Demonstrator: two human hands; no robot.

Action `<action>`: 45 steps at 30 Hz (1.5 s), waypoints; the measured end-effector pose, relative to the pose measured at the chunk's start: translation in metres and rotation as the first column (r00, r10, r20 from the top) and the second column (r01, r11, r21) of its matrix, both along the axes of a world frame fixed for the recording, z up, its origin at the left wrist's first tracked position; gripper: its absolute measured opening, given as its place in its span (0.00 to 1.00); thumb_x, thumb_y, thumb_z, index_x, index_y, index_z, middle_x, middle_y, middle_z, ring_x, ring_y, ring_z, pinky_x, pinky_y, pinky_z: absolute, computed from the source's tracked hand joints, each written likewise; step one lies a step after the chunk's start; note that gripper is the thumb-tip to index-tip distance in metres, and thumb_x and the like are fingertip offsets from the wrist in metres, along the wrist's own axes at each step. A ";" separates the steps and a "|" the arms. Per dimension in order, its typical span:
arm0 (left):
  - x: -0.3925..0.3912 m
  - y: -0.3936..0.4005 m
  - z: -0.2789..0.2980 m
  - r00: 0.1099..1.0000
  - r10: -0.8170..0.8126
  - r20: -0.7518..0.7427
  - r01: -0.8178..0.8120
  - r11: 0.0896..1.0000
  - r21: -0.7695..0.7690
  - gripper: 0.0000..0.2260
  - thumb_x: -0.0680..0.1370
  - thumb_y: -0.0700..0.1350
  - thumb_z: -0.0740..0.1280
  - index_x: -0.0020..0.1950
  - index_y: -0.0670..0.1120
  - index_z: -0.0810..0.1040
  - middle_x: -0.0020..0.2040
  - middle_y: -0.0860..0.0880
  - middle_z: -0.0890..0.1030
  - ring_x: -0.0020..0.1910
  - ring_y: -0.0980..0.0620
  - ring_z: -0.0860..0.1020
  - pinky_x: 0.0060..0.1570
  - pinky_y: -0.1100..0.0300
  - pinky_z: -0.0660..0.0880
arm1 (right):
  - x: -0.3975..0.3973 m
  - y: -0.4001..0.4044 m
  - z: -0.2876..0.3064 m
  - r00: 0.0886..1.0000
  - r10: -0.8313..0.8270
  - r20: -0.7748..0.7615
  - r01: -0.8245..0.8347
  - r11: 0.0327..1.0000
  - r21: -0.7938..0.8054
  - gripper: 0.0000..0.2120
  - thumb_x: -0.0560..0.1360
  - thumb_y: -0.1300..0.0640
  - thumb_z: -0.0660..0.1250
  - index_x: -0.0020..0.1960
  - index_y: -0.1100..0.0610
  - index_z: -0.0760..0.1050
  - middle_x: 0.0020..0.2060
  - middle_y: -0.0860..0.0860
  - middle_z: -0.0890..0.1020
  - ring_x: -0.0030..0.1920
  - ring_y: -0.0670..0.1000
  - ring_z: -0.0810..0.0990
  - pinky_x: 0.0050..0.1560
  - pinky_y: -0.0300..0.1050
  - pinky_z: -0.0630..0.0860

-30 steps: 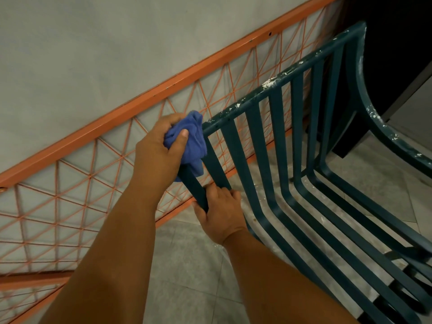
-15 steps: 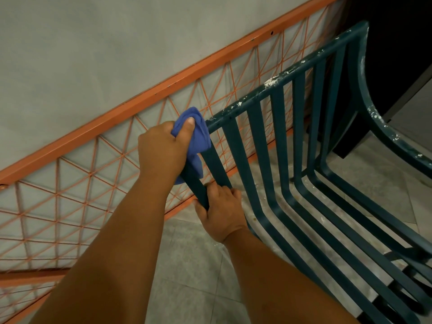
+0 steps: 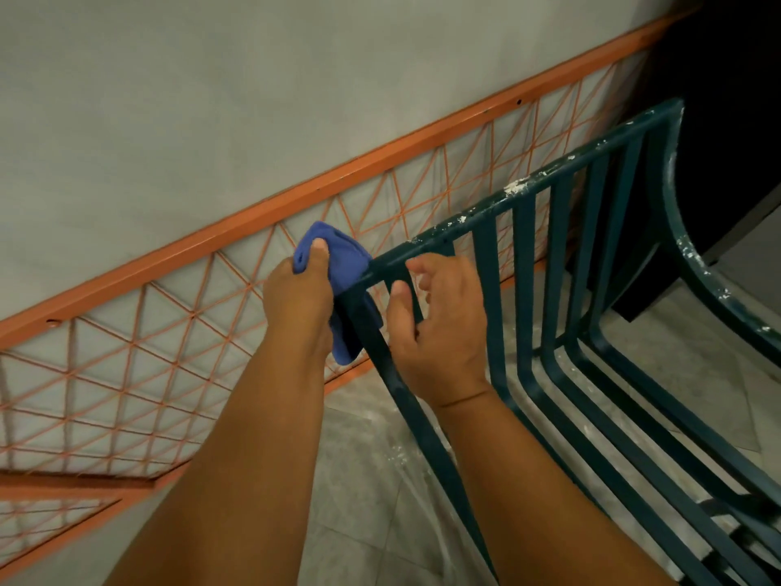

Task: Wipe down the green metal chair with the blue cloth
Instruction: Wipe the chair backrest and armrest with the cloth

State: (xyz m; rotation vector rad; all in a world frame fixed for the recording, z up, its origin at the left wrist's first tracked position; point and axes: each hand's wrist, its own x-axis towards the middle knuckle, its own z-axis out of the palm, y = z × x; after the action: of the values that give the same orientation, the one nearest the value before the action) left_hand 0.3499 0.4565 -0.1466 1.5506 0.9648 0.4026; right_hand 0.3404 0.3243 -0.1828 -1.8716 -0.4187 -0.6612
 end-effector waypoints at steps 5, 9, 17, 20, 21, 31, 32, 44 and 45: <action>-0.023 -0.008 0.010 0.943 0.252 0.218 -0.173 0.929 -0.327 0.24 0.77 0.59 0.60 0.70 0.50 0.69 0.66 0.47 0.75 0.62 0.48 0.75 0.64 0.46 0.72 | -0.017 0.007 0.011 0.938 0.282 -0.203 -0.283 0.959 0.022 0.07 0.76 0.54 0.62 0.52 0.54 0.74 0.39 0.45 0.77 0.39 0.45 0.75 0.39 0.42 0.73; -0.046 -0.034 0.028 0.944 0.175 0.279 0.016 0.823 -0.568 0.21 0.77 0.57 0.63 0.62 0.44 0.76 0.56 0.43 0.82 0.55 0.44 0.81 0.54 0.48 0.79 | -0.034 0.020 0.008 0.855 0.375 -0.358 -0.347 0.927 0.143 0.19 0.77 0.46 0.61 0.66 0.51 0.69 0.58 0.45 0.75 0.57 0.45 0.75 0.56 0.44 0.75; -0.066 -0.048 0.038 0.955 -0.142 0.259 0.195 0.962 -0.190 0.09 0.81 0.47 0.60 0.56 0.46 0.76 0.46 0.48 0.81 0.43 0.53 0.79 0.37 0.62 0.75 | -0.018 0.016 0.025 0.863 0.317 -0.394 -0.204 0.931 0.301 0.14 0.72 0.60 0.72 0.56 0.51 0.77 0.52 0.46 0.76 0.53 0.42 0.76 0.53 0.32 0.72; -0.068 -0.038 0.033 0.980 -0.054 0.193 0.069 0.995 -0.074 0.06 0.79 0.43 0.62 0.52 0.51 0.77 0.48 0.51 0.81 0.40 0.54 0.77 0.35 0.65 0.72 | -0.011 0.002 0.032 0.952 0.242 -0.188 -0.198 0.954 0.227 0.11 0.72 0.65 0.70 0.54 0.57 0.78 0.51 0.49 0.76 0.53 0.42 0.76 0.55 0.30 0.70; -0.068 -0.034 0.032 0.985 -0.021 0.173 0.026 0.999 -0.024 0.06 0.79 0.42 0.63 0.51 0.52 0.77 0.47 0.53 0.80 0.39 0.54 0.77 0.34 0.66 0.71 | -0.006 -0.001 0.035 0.967 0.214 -0.137 -0.188 0.965 0.183 0.11 0.72 0.65 0.70 0.54 0.59 0.79 0.51 0.49 0.75 0.52 0.42 0.75 0.55 0.30 0.69; -0.065 -0.024 0.016 1.000 -0.007 0.027 0.003 0.987 0.159 0.12 0.77 0.38 0.63 0.57 0.52 0.74 0.52 0.54 0.77 0.26 0.64 0.73 0.22 0.71 0.67 | 0.033 0.012 0.012 0.978 0.195 -0.081 -0.181 0.576 -0.797 0.25 0.78 0.38 0.51 0.71 0.48 0.66 0.69 0.54 0.69 0.73 0.57 0.60 0.70 0.66 0.47; -0.066 -0.024 0.016 1.000 -0.002 0.022 -0.002 0.986 0.164 0.13 0.77 0.38 0.63 0.57 0.52 0.74 0.53 0.54 0.77 0.27 0.63 0.73 0.21 0.72 0.66 | 0.034 0.010 0.010 0.965 0.255 -0.069 -0.201 0.542 -0.816 0.23 0.79 0.38 0.52 0.70 0.46 0.66 0.66 0.54 0.71 0.70 0.57 0.63 0.70 0.67 0.47; -0.071 -0.010 0.010 0.999 0.027 -0.024 -0.024 0.991 0.129 0.14 0.77 0.36 0.61 0.58 0.52 0.73 0.53 0.52 0.77 0.33 0.58 0.74 0.25 0.67 0.68 | 0.068 0.061 0.066 0.876 0.112 -0.468 -0.481 0.181 -0.858 0.13 0.80 0.52 0.51 0.44 0.52 0.73 0.44 0.51 0.80 0.48 0.54 0.75 0.68 0.63 0.55; -0.070 -0.008 0.010 0.999 0.034 -0.024 -0.031 0.992 0.118 0.15 0.78 0.36 0.61 0.59 0.52 0.73 0.53 0.52 0.77 0.34 0.58 0.74 0.26 0.67 0.68 | 0.065 0.058 0.060 0.896 0.222 -0.385 -0.430 0.209 -0.878 0.13 0.80 0.51 0.52 0.45 0.50 0.73 0.43 0.50 0.80 0.46 0.54 0.77 0.62 0.57 0.61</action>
State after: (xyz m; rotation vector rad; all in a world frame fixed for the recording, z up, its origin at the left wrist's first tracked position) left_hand 0.2795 0.4481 -0.1371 1.6517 1.0027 0.4711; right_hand 0.4055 0.3826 -0.1226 -2.8127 -1.2998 0.2175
